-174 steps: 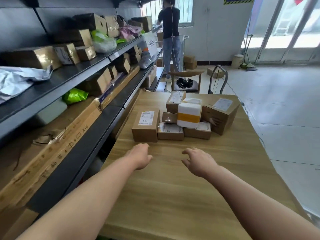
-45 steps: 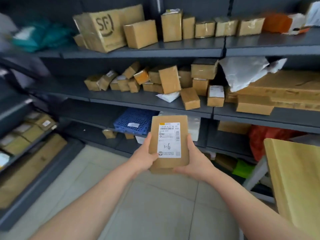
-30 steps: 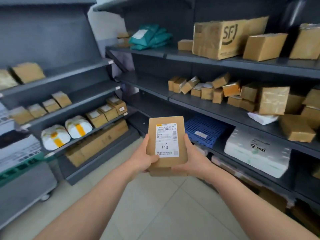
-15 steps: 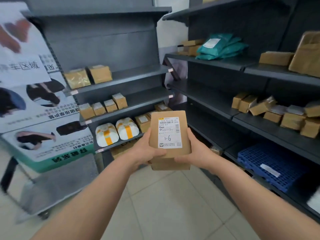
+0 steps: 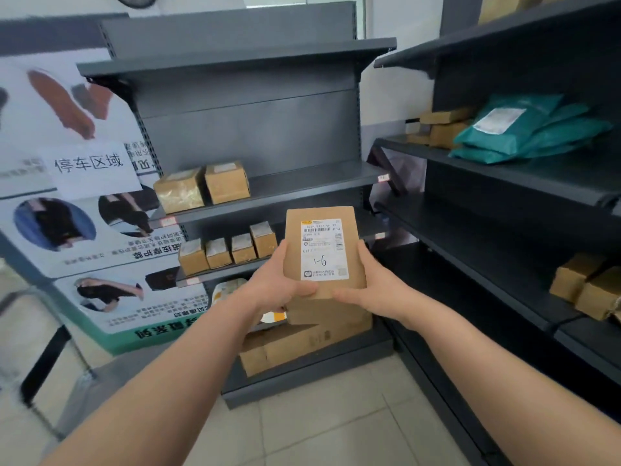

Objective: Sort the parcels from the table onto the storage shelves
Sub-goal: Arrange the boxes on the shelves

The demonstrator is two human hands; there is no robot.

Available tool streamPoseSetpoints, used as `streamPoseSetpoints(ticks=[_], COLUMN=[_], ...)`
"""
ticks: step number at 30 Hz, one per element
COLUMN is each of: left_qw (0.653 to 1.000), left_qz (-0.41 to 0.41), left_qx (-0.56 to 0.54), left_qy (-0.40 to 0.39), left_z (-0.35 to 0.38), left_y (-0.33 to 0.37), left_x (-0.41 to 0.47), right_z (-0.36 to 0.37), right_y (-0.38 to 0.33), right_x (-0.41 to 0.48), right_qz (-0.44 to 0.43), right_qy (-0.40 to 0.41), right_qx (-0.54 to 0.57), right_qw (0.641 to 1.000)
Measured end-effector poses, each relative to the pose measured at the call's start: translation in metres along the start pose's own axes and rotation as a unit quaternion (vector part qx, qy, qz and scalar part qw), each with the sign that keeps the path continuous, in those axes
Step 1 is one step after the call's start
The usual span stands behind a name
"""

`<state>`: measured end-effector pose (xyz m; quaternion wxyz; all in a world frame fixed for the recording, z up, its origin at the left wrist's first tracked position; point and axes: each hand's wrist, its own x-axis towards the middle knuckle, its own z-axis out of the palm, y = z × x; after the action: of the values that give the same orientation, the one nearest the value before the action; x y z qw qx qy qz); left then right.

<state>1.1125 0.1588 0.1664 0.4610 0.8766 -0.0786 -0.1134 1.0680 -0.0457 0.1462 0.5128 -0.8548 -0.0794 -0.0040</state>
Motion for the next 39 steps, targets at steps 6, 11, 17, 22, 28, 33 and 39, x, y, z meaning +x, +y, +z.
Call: streamPoseSetpoints(ticks=[6, 11, 17, 22, 28, 33, 39], left_qw=[0.999, 0.999, 0.998, 0.997, 0.996, 0.992, 0.920], left_qz=[-0.017, -0.029, -0.017, -0.003, 0.036, 0.055, 0.071], left_qx=[-0.006, -0.006, 0.011, 0.016, 0.019, -0.012, 0.324], left_qy=[0.028, 0.040, 0.061, 0.071, 0.083, 0.116, 0.207], left_z=[-0.004, -0.016, -0.048, -0.094, -0.147, -0.161, -0.160], left_y=[0.012, 0.011, 0.011, 0.015, 0.018, 0.018, 0.010], left_x=[0.063, 0.112, 0.188, 0.261, 0.349, 0.397, 0.442], right_z=[-0.022, -0.029, -0.033, -0.034, -0.034, -0.022, -0.012], right_y=[0.019, 0.028, 0.025, 0.012, -0.001, -0.003, 0.020], right_x=[0.075, 0.129, 0.210, 0.293, 0.402, 0.468, 0.531], right_qz=[0.014, 0.012, -0.009, -0.022, -0.028, -0.060, -0.174], right_qy=[-0.008, -0.019, -0.024, -0.011, 0.000, 0.023, 0.080], right_qx=[-0.016, -0.017, -0.015, -0.016, -0.010, -0.022, -0.301], right_qw=[1.000, 1.000, 1.000, 1.000, 1.000, 0.998, 0.934])
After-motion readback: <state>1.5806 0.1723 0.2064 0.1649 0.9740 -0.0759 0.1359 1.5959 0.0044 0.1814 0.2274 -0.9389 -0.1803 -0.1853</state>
